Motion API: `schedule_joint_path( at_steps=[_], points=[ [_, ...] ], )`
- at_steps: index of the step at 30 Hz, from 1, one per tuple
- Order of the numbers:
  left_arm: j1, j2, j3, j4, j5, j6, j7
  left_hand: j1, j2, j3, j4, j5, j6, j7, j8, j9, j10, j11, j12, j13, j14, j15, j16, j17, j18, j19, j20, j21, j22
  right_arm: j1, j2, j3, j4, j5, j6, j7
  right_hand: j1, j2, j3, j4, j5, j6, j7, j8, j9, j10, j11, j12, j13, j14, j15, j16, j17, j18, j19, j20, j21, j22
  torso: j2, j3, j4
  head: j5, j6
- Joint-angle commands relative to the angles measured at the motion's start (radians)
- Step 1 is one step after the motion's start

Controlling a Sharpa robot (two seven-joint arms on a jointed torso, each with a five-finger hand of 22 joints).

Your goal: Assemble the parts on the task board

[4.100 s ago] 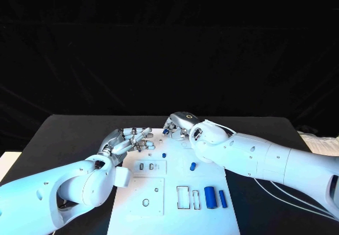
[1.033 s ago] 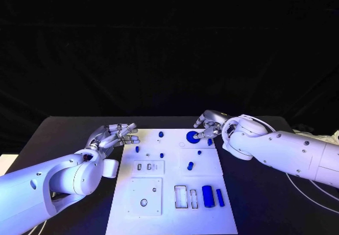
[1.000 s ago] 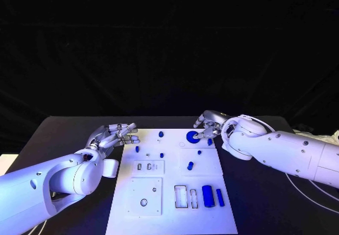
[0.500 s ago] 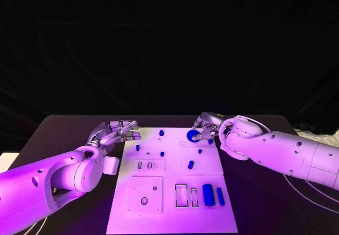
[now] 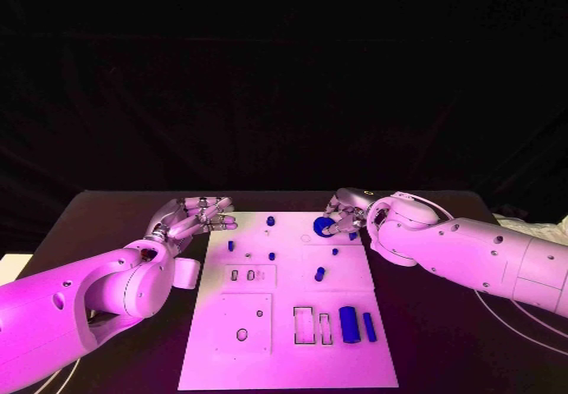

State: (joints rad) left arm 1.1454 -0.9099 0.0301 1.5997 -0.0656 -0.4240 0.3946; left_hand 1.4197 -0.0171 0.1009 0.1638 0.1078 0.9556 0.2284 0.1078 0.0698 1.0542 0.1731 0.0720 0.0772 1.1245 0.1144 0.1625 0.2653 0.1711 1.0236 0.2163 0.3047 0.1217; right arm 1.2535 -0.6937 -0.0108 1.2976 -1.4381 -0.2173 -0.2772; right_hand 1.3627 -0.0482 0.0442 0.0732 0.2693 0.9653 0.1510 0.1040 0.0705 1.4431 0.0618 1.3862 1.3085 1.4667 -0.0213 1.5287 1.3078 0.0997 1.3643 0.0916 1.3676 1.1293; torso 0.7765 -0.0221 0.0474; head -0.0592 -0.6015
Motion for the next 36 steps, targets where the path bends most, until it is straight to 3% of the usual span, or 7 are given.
schedule_joint_path(
  at_steps=[1,8,12,14,23,30,36],
  points=[
    [0.001,0.001,0.002,0.004,-0.010,0.020,0.016,0.008,0.003,-0.002,-0.006,-0.002,-0.005,0.005,-0.006,-0.001,-0.006,-0.001,-0.006,-0.001,-0.005,0.000,-0.005,0.002,0.007,-0.007,-0.003,-0.007,-0.001,-0.002,0.002,-0.002,-0.004,-0.020,0.051,-0.008,0.000,0.014,0.007,0.000,0.001,0.010,-0.001,0.007,0.002,0.007,0.000,0.007,0.083,0.090,0.007,0.005,0.197,-0.012,0.004,0.001,0.006,0.002,0.001,-0.0005,-0.0003,-0.001,-0.001],
    [0.002,0.001,0.003,0.004,-0.010,0.020,0.016,0.008,0.003,-0.002,-0.006,-0.002,-0.005,0.005,-0.006,-0.001,-0.006,-0.001,-0.006,-0.001,-0.005,0.000,-0.005,0.002,0.007,-0.007,-0.003,-0.007,-0.001,-0.004,0.006,-0.003,-0.007,-0.031,0.065,-0.013,0.003,0.031,0.018,0.001,-0.018,0.033,-0.007,0.016,0.004,0.011,-0.005,0.012,0.090,0.091,0.005,0.008,0.201,-0.013,0.006,0.000,0.010,0.008,0.000,0.0004,0.0003,0.000,-0.006],
    [0.002,0.000,0.003,0.003,-0.010,0.021,0.015,0.008,0.003,-0.002,-0.006,-0.002,-0.005,0.005,-0.006,-0.001,-0.006,-0.001,-0.006,-0.001,-0.005,0.000,-0.005,0.002,0.007,-0.007,-0.003,-0.007,-0.001,-0.006,0.004,-0.003,-0.004,-0.067,0.026,-0.019,0.060,0.076,0.086,-0.030,-0.113,0.058,-0.016,0.021,0.003,0.016,-0.014,0.018,0.099,0.092,-0.004,0.011,0.207,-0.014,0.010,-0.008,0.015,0.017,0.000,0.0000,0.0007,0.000,-0.007],
    [0.002,0.000,0.003,0.003,-0.010,0.022,0.015,0.008,0.003,-0.002,-0.006,-0.002,-0.005,0.005,-0.006,-0.001,-0.006,-0.001,-0.006,-0.001,-0.005,0.000,-0.005,0.002,0.007,-0.007,-0.003,-0.007,-0.001,-0.007,0.003,-0.003,0.000,-0.083,0.000,-0.015,0.071,0.081,0.108,-0.042,-0.127,0.071,-0.019,0.025,0.004,0.019,-0.017,0.023,0.105,0.092,-0.006,0.012,0.210,-0.015,0.013,-0.010,0.018,0.022,0.000,0.0000,0.0006,0.001,-0.007],
    [0.002,0.001,0.003,0.001,-0.006,0.031,0.018,0.008,0.003,-0.002,-0.006,-0.002,-0.005,0.005,-0.006,-0.001,-0.006,-0.001,-0.006,-0.001,-0.005,0.000,-0.005,0.002,0.007,-0.007,-0.003,-0.007,-0.001,-0.014,-0.004,-0.003,0.069,-0.097,-0.216,0.043,0.029,0.069,0.141,-0.035,-0.172,0.125,-0.040,0.043,0.016,0.025,-0.033,0.025,0.110,0.093,-0.019,0.013,0.211,-0.017,0.019,-0.023,0.025,0.035,0.000,0.0008,0.0004,0.001,-0.006],
    [0.002,0.002,0.003,0.000,-0.003,0.031,0.021,0.008,0.004,-0.002,-0.007,-0.002,-0.005,0.005,-0.007,-0.001,-0.007,0.000,-0.006,-0.001,-0.006,0.001,-0.007,0.002,0.007,-0.008,-0.002,-0.008,-0.002,-0.014,0.020,-0.003,0.098,-0.089,-0.271,0.050,0.003,0.060,0.153,-0.024,-0.151,0.121,-0.039,0.033,0.015,0.022,-0.033,0.017,0.105,0.092,-0.020,0.010,0.206,-0.018,0.019,-0.026,0.025,0.035,0.001,-0.0003,0.0012,0.002,-0.006],
    [0.002,0.004,0.003,0.000,-0.002,0.031,0.022,0.008,0.004,-0.002,-0.007,-0.002,-0.005,0.005,-0.007,-0.001,-0.007,0.000,-0.006,-0.001,-0.006,0.001,-0.007,0.002,0.007,-0.008,-0.002,-0.008,-0.002,-0.013,0.076,-0.003,0.092,-0.081,-0.246,0.040,-0.019,0.050,0.158,-0.015,-0.137,0.115,-0.036,0.024,0.014,0.018,-0.031,0.010,0.101,0.091,-0.019,0.009,0.204,-0.018,0.019,-0.026,0.024,0.034,0.001,-0.0009,0.0012,0.005,-0.007]
  ],
)
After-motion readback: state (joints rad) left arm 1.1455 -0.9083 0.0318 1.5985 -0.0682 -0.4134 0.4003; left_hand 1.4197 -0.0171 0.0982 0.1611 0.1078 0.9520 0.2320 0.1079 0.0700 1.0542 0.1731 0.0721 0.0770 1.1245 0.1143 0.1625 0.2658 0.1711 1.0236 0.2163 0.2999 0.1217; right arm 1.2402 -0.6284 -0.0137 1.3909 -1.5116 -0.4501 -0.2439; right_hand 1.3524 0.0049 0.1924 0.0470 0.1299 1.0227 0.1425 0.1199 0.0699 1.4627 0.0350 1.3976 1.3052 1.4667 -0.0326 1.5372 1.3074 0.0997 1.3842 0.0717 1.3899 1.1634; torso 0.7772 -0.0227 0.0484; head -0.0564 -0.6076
